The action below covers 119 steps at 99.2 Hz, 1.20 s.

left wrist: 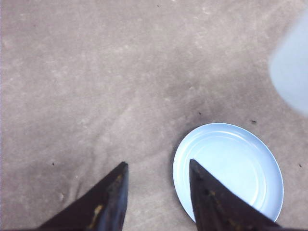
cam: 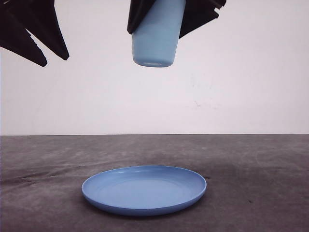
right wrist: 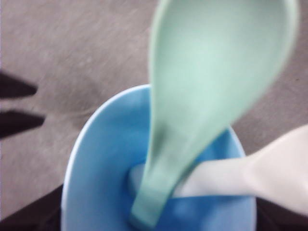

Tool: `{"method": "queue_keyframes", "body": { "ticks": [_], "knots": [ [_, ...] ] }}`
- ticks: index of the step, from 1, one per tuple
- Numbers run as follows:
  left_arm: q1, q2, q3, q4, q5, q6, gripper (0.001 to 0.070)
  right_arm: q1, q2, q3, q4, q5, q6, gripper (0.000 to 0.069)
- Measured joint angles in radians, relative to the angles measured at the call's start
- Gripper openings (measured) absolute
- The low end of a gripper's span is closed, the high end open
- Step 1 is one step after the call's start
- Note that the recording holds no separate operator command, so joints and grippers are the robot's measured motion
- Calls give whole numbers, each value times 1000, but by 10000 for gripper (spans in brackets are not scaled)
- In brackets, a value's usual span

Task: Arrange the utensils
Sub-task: 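Lift the blue cup with the right gripper above the plate, then lower the cup onto the blue plate's centre with the right gripper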

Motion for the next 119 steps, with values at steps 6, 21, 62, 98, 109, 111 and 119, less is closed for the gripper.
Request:
{"method": "queue_keyframes", "body": {
  "ticks": [6,21,62,98,109,111,119],
  "knots": [
    [0,0,0,0,0,0,229,16,6,0,-34,22,-8,418],
    [0,0,0,0,0,0,229,60,11,-45,5,50,-15,418],
    [0,0,0,0,0,0,229,148,16,-378,358,122,16,418],
    [0,0,0,0,0,0,229,165,60,-545,614,158,52,418],
    [0,0,0,0,0,0,229,165,94,-545,644,179,56,418],
    [0,0,0,0,0,0,229,165,101,-545,649,179,56,418],
    [0,0,0,0,0,0,229,165,130,-545,657,179,56,418]
  ]
}}
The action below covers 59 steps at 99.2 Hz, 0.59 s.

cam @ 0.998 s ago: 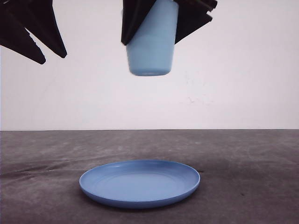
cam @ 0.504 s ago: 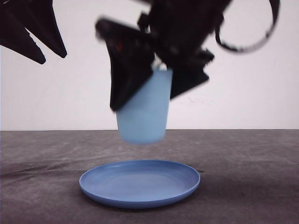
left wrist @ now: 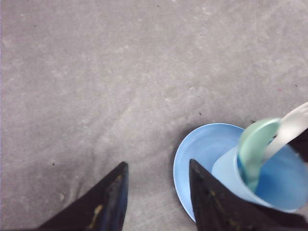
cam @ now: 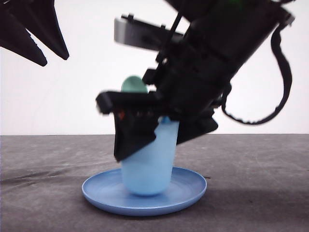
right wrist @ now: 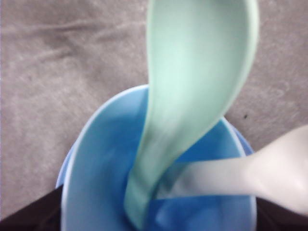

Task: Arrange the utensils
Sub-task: 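Lower the cup onto the blue plate's centre with the right gripper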

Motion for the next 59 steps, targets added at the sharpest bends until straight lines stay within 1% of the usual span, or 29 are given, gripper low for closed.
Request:
{"method": "queue_keyframes", "body": {
  "ticks": [25,29,38,42,48,59],
  "knots": [
    [0,0,0,0,0,0,229,0,16,0,21,1,11,420],
    [0,0,0,0,0,0,229,0,16,0,21,0,13,441],
    [0,0,0,0,0,0,229,0,21,0,18,-2,19,537],
    [0,0,0,0,0,0,229,0,21,0,11,-3,22,564],
    [0,0,0,0,0,0,229,0,18,0,-1,-3,28,583],
    [0,0,0,0,0,0,229,0,-21,1,-64,-3,37,593]
  ]
}}
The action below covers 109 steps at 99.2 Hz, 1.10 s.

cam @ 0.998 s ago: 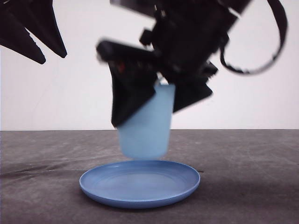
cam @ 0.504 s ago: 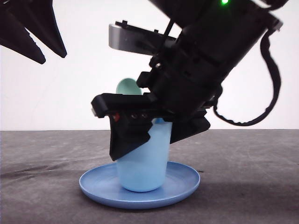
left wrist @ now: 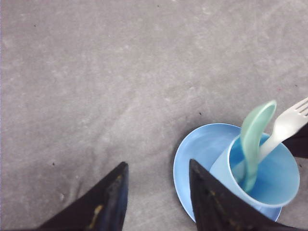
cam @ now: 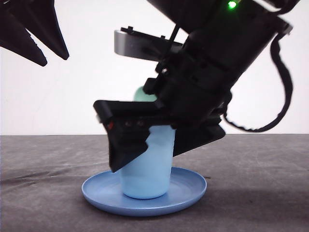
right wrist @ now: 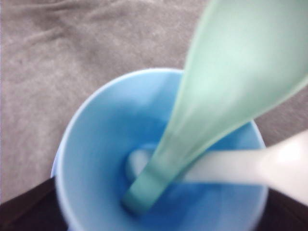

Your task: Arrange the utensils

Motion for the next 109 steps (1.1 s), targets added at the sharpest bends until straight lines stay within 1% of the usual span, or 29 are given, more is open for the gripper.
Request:
{"method": "queue_keyframes", "body": {
  "ticks": [26,37,48,64,71,81,94,109],
  "knots": [
    [0,0,0,0,0,0,229,1,-202,71,-299,2,3,595],
    [0,0,0,1,0,0,229,2,-316,99,-385,46,-1,595],
    [0,0,0,11,0,0,229,2,-440,137,-405,150,-24,595],
    [0,0,0,31,0,0,229,-2,-605,221,-399,354,-84,595],
    [0,0,0,39,0,0,229,-14,-657,242,-396,412,-106,595],
    [0,-4,0,47,0,0,229,-34,-714,247,-411,444,-121,595],
    [0,-26,6,51,0,0,229,-54,-759,247,-457,446,-128,595],
    [0,-47,30,75,0,0,229,-68,-770,247,-497,446,-128,594]
  ]
}}
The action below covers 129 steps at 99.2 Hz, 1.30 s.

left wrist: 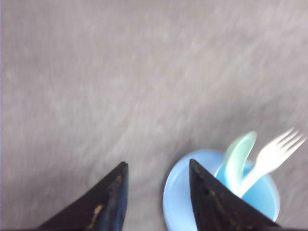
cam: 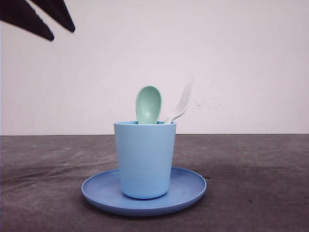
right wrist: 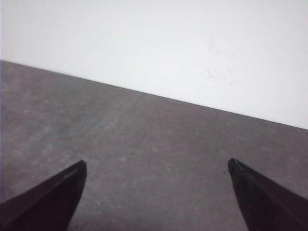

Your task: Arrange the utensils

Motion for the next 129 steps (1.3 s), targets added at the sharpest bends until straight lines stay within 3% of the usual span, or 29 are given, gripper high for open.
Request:
{"method": "queue_keyframes", "body": {
  "ticks": [7,21,30,48,112,129],
  "knots": [
    [0,-8,0,4,0,0,224,-5,1,0,-8,0,0,534],
    [0,-11,0,4,0,8,50,-5,5,0,-11,-2,0,133],
    [0,-22,0,8,0,15,27,-5,5,0,-10,-2,0,46],
    [0,-35,0,19,0,21,24,-5,4,0,14,-2,0,18],
    [0,-41,0,23,0,23,24,-5,4,0,14,-2,0,17],
    [6,-42,0,24,0,98,24,-5,4,0,14,-2,0,17]
  ]
}}
